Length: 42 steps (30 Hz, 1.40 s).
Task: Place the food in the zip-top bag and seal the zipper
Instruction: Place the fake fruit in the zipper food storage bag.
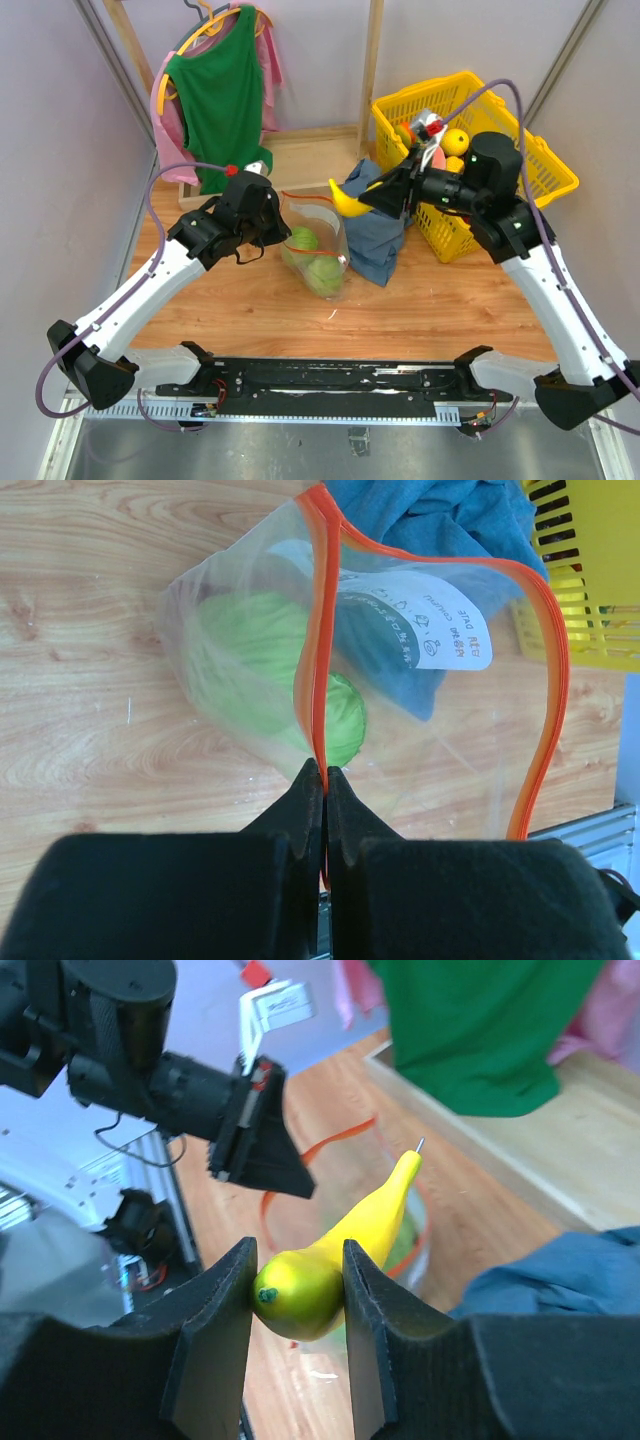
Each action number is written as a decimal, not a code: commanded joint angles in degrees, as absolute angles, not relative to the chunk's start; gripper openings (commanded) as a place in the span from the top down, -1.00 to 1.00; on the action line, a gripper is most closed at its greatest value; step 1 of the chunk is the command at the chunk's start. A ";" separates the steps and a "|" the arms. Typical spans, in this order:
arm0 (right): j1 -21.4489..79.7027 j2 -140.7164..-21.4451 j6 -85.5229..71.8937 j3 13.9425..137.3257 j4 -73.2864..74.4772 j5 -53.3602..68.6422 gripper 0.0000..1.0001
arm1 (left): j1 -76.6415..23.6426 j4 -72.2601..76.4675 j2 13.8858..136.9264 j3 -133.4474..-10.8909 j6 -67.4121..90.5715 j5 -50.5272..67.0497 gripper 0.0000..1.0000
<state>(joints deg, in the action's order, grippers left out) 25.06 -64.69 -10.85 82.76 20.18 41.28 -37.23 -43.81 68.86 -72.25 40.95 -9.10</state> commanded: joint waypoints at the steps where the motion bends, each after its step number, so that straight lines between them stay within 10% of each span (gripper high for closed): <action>1: 30.48 -67.73 -13.00 84.43 19.24 45.30 0.99 | -36.82 -41.93 68.87 -74.55 40.47 -9.15 0.99; 42: 46.40 -87.55 4.21 85.63 27.35 14.56 0.99 | -36.78 -39.90 69.66 -73.58 40.84 -5.61 0.99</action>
